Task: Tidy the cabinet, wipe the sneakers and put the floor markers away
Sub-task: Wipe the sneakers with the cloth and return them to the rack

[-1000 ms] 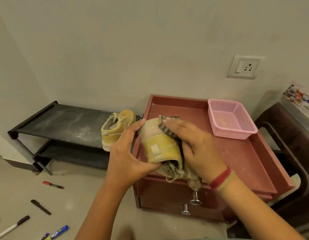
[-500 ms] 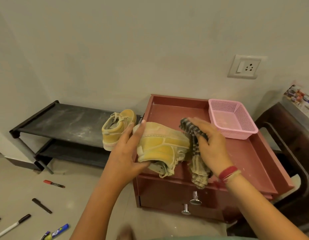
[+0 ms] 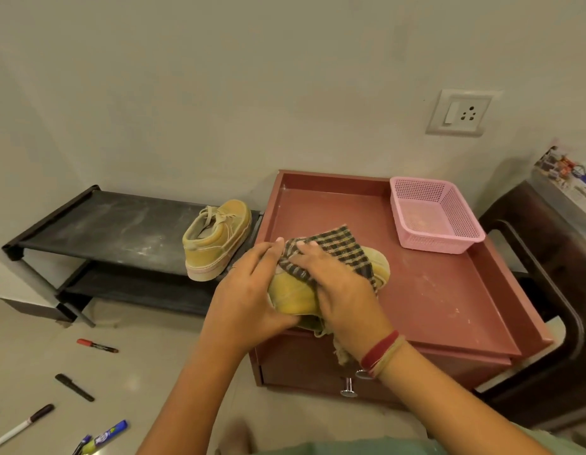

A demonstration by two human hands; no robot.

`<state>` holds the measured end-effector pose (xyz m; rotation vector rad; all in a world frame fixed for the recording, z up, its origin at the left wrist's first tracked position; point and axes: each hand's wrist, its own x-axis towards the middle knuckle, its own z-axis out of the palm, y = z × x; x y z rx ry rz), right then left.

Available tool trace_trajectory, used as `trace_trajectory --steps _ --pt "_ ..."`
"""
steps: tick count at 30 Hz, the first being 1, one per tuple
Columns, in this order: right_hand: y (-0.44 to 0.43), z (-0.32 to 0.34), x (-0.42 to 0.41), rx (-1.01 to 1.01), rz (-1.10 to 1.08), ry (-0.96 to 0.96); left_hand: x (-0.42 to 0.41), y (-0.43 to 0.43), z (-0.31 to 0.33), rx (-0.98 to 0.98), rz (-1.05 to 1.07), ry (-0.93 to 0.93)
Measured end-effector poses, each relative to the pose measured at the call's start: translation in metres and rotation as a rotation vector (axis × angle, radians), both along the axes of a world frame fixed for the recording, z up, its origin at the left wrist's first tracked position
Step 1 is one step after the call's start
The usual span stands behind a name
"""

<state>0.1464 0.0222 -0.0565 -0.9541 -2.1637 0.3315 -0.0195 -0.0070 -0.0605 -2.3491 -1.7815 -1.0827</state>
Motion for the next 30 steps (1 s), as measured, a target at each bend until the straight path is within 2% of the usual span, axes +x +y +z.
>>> trace_trajectory --steps 4,9,13,18,22,26,30 --pt "0.016 0.004 0.011 -0.040 -0.148 0.059 0.009 -0.001 0.003 0.015 0.025 0.005" --pt "-0.016 -0.007 0.005 0.062 0.087 -0.111 0.005 0.000 0.003 -0.014 0.024 0.017" --pt "0.018 -0.003 0.018 -0.095 -0.152 0.044 0.004 0.005 0.002 -0.055 0.043 0.031" --pt "0.001 -0.010 0.018 -0.051 0.009 -0.027 0.005 0.006 0.002 -0.039 0.050 0.038" --pt "0.023 -0.001 0.017 -0.145 -0.166 0.077 0.007 0.005 0.003 -0.045 0.078 0.029" --pt "0.003 -0.004 0.006 -0.120 0.041 -0.016 0.005 0.005 0.001 -0.060 0.069 0.022" --pt "0.028 0.007 0.011 -0.172 -0.166 0.066 0.006 0.004 0.004 -0.061 0.088 0.027"
